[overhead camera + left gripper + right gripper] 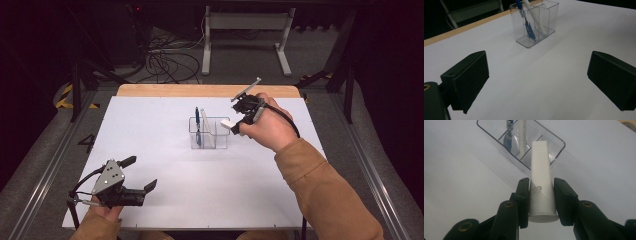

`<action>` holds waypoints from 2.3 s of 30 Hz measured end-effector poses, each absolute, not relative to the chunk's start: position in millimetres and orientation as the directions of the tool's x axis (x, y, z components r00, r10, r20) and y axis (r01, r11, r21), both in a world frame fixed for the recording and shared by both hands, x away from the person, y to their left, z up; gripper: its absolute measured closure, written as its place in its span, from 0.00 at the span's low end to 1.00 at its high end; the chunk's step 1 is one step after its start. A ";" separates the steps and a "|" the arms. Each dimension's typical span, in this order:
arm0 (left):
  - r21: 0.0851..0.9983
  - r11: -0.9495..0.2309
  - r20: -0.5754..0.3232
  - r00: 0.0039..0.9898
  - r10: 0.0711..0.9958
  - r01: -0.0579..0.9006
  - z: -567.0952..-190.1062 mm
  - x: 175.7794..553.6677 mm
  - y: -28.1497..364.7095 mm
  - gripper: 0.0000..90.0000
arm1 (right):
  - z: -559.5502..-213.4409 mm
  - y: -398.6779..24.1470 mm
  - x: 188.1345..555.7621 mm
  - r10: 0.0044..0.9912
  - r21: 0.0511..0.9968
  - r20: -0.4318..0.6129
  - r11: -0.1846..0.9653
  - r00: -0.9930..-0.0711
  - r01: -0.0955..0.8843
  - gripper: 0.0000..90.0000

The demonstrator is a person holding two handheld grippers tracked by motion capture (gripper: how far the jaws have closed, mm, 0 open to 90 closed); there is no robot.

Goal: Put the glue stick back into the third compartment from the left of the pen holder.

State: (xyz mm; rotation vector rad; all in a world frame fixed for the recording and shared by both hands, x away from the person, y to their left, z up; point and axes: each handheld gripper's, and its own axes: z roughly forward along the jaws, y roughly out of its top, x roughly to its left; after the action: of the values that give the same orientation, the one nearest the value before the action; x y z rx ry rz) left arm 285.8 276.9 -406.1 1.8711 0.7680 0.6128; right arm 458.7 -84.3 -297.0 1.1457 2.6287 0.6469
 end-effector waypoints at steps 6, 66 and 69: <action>0.916 -0.320 0.080 0.674 0.735 0.240 -406.1 285.8 276.7 0.05 | -297.9 -80.0 461.0 0.737 0.461 -0.012 0.604 -0.676 0.650 0.75; 0.919 -0.307 0.067 0.668 0.741 0.248 -405.9 283.8 282.0 0.05 | -319.6 -32.4 502.2 0.730 0.314 -0.092 0.667 -0.677 0.676 0.47; 0.919 -0.311 0.075 0.665 0.743 0.243 -405.7 283.5 282.1 0.05 | -315.5 -34.8 498.3 0.719 0.360 -0.103 0.671 -0.687 0.648 0.36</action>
State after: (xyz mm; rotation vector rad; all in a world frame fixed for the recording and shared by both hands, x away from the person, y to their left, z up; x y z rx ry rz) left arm 283.5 282.1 -405.7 1.8656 0.7781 0.6165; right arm 498.3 -34.8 -315.5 1.1025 2.6503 0.4365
